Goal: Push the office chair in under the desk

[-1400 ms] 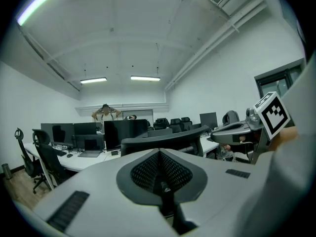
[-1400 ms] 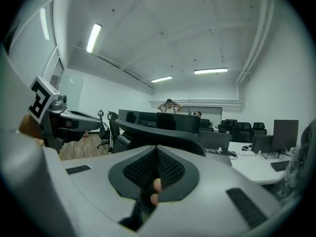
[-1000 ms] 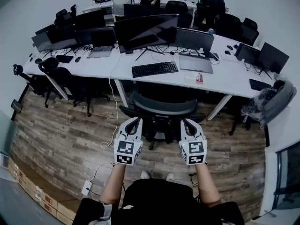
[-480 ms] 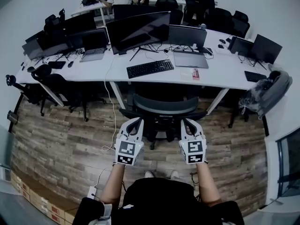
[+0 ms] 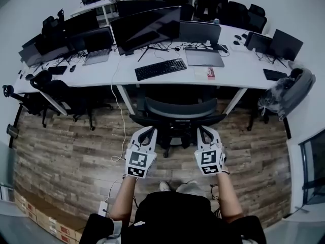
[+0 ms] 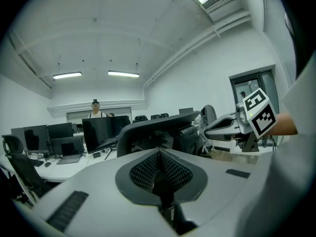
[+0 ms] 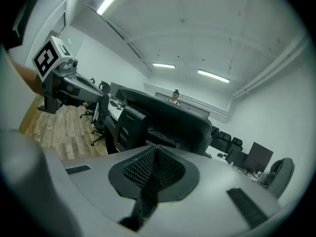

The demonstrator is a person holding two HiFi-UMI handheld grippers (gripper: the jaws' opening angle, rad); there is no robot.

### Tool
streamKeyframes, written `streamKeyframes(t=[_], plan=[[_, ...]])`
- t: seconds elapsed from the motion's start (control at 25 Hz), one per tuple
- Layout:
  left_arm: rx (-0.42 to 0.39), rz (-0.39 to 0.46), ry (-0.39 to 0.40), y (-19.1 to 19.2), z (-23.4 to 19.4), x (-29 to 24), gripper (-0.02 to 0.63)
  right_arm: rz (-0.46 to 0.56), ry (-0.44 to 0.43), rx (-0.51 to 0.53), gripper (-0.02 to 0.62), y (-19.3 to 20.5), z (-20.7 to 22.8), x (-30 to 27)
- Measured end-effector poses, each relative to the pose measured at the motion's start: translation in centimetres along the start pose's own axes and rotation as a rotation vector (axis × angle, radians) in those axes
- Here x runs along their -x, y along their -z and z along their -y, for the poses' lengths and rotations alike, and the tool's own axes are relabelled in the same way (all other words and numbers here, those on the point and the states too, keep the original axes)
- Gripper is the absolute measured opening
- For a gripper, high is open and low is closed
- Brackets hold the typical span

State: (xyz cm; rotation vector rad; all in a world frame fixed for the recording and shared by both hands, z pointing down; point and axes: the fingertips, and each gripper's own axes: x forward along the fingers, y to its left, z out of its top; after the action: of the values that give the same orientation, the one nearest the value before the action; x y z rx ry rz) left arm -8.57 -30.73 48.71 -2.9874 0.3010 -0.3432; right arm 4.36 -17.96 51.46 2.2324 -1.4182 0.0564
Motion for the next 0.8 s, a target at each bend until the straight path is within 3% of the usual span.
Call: streamKeyframes(t=[0.44, 0.8], plan=[[-0.084, -0.061, 0.071, 1.5, 1.1, -2.2, 0.026, -0.080, -0.038, 0.204, 0.026, 1.9, -0.1, -0.9], [-0.176, -0.161, 0.128, 3.9, 2.8, -4.8, 0.176, -0.104, -0.076, 0.230, 0.026, 3.4, 0.7, -2.2]])
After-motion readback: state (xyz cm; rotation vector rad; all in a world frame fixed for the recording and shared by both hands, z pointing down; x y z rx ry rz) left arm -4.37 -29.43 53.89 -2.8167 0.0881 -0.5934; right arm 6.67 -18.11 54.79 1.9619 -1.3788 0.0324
